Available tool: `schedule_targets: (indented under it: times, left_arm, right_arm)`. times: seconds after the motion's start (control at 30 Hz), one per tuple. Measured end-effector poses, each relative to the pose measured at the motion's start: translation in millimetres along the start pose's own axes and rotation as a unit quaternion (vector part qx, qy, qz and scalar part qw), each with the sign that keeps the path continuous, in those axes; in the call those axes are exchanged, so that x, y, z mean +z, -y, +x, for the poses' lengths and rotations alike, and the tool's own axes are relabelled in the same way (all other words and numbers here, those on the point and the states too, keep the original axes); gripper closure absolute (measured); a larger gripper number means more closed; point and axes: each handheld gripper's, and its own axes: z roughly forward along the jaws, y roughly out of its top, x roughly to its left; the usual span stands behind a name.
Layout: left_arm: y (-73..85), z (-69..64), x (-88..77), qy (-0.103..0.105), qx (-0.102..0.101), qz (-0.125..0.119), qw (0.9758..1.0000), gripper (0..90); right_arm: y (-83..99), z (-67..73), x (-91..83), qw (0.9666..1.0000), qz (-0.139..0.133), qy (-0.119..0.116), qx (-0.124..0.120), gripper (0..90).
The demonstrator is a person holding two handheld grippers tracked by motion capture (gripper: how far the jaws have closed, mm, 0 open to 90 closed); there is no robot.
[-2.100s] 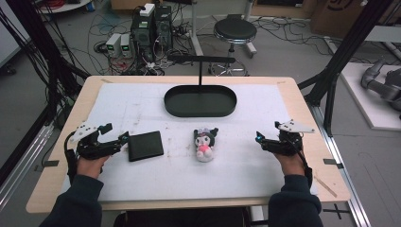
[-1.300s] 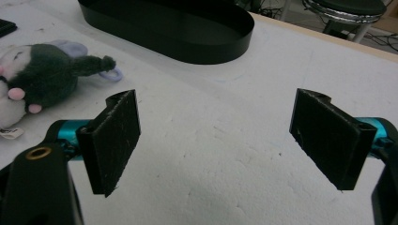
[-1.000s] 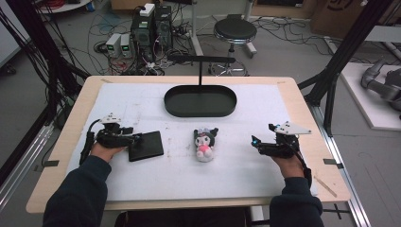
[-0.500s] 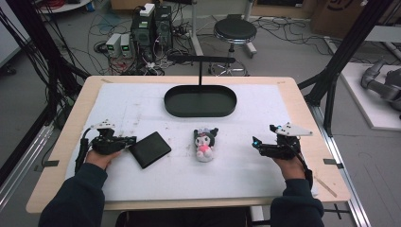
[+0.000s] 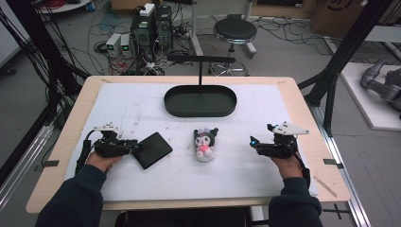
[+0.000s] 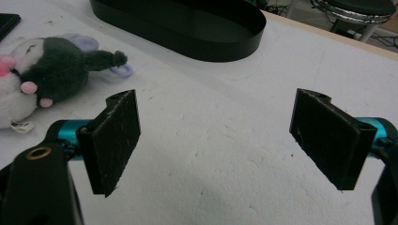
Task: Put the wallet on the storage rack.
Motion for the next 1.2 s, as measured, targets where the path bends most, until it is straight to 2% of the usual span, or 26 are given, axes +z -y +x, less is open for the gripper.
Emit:
schedule_targets:
  times: [0.2, 0.23, 0.3, 0.33, 0.37, 0.4, 0.43, 0.5, 0.57, 0.6, 0.63, 0.67, 0.7, 0.73, 0.77, 0.8, 0.83, 0.87, 0.9, 0.93, 1.0, 1.03, 1.07, 1.1, 1.17, 1.2]
  left_arm:
    - [3.4, 1.2, -3.9, 0.010, -0.026, -0.018, 0.9994, 77.3]
    - [4.9, 1.6, -5.7, 0.023, -0.038, -0.032, 0.9985, 78.4]
    - [5.1, 2.0, -7.1, 0.028, -0.042, -0.040, 0.9979, 80.4]
    - [3.0, 1.1, -12.8, 0.035, -0.048, -0.071, 0.9957, 80.9]
    - [1.3, 0.4, -16.4, 0.035, -0.046, -0.085, 0.9947, 81.4]
    - [1.3, 0.4, -16.4, 0.035, -0.046, -0.085, 0.9947, 81.8]
    - [-2.6, -1.9, -24.1, 0.023, -0.040, -0.109, 0.9929, 82.2]
    - [-6.3, -3.9, -32.1, 0.004, -0.033, -0.135, 0.9904, 82.5]
    - [-10.3, -5.0, -40.4, -0.021, -0.023, -0.156, 0.9873, 82.8]
    - [-10.3, -5.0, -40.4, -0.021, -0.023, -0.156, 0.9873, 82.9]
    - [-15.3, -8.1, -47.7, -0.047, -0.011, -0.175, 0.9833, 83.0]
    - [-18.2, -10.3, -51.4, -0.064, -0.002, -0.183, 0.9811, 83.1]
    - [-18.2, -10.3, -51.4, -0.064, -0.002, -0.183, 0.9811, 83.2]
    - [-24.1, -14.5, -58.2, -0.090, 0.015, -0.197, 0.9761, 83.3]
    - [-24.1, -14.5, -58.2, -0.090, 0.015, -0.197, 0.9761, 83.5]
    - [-28.9, -18.2, -63.4, -0.115, 0.029, -0.209, 0.9706, 83.8]
    - [-30.8, -20.0, -64.9, -0.127, 0.036, -0.211, 0.9685, 84.1]
    - [-30.8, -20.0, -64.9, -0.127, 0.036, -0.211, 0.9685, 85.8]
    - [-31.8, -21.7, -65.4, -0.129, 0.041, -0.217, 0.9668, 90.0]
    - [-32.3, -22.7, -65.7, -0.122, 0.044, -0.219, 0.9670, 90.0]
    - [-31.8, -26.9, -60.1, -0.108, 0.047, -0.203, 0.9720, 90.0]
    - [-31.8, -26.9, -60.1, -0.108, 0.047, -0.203, 0.9720, 89.9]
    - [-30.6, -27.0, -57.1, -0.105, 0.048, -0.192, 0.9746, 89.9]
    - [-28.7, -27.0, -54.7, -0.107, 0.049, -0.186, 0.9756, 89.9]
    - [-24.2, -24.1, -52.3, -0.105, 0.045, -0.182, 0.9768, 89.7]
    - [-23.6, -23.5, -52.9, -0.111, 0.045, -0.184, 0.9755, 89.4]
  right_arm:
    - [0.3, -1.2, -0.9, 1.0000, -0.001, 0.002, 0.002, 16.7]
    - [0.3, -1.5, -1.0, 1.0000, -0.001, 0.002, 0.003, 16.7]
    - [0.6, -1.8, -1.1, 1.0000, -0.001, 0.003, 0.003, 16.7]
    - [0.7, -2.0, -1.1, 1.0000, -0.001, 0.004, 0.003, 16.7]
    - [0.7, -2.1, -1.0, 1.0000, -0.001, 0.004, 0.004, 16.7]
    - [0.7, -2.0, -1.0, 1.0000, -0.001, 0.004, 0.005, 16.7]
    - [0.7, -2.2, -1.0, 1.0000, -0.002, 0.004, 0.005, 16.7]
    - [0.7, -2.2, -1.2, 1.0000, -0.001, 0.004, 0.006, 16.7]
    - [0.8, -2.3, -1.2, 1.0000, -0.001, 0.005, 0.005, 16.7]
    - [0.8, -2.4, -1.3, 1.0000, 0.000, 0.005, 0.004, 16.7]
    - [0.8, -2.2, -1.2, 1.0000, -0.001, 0.005, 0.005, 16.7]
    - [0.7, -2.2, -1.3, 1.0000, 0.000, 0.005, 0.005, 16.7]
    - [0.8, -2.3, -1.2, 1.0000, 0.000, 0.005, 0.005, 16.7]
    - [0.7, -2.2, -1.3, 1.0000, 0.000, 0.005, 0.007, 16.7]
    - [0.7, -2.4, -1.3, 1.0000, -0.001, 0.006, 0.006, 16.7]
    - [0.7, -2.0, -1.3, 0.9999, 0.000, 0.006, 0.009, 16.7]
    - [0.7, -2.3, -1.3, 1.0000, 0.000, 0.006, 0.007, 16.7]
    - [0.8, -2.3, -1.4, 0.9999, 0.000, 0.007, 0.008, 16.7]
    - [0.7, -2.3, -1.5, 0.9999, 0.001, 0.006, 0.009, 16.7]
    - [0.8, -2.5, -1.7, 0.9999, 0.000, 0.006, 0.009, 16.7]
    - [0.7, -2.7, -1.9, 0.9999, -0.001, 0.007, 0.009, 16.7]
    - [0.7, -2.9, -2.2, 0.9999, -0.001, 0.007, 0.010, 16.7]
    - [0.7, -3.0, -2.3, 0.9999, -0.001, 0.007, 0.010, 16.7]
    - [0.7, -3.0, -2.3, 0.9999, -0.001, 0.007, 0.010, 16.7]
    - [0.8, -3.0, -3.0, 0.9999, -0.002, 0.007, 0.009, 16.7]
    - [0.8, -2.8, -3.3, 0.9999, -0.002, 0.007, 0.009, 16.8]
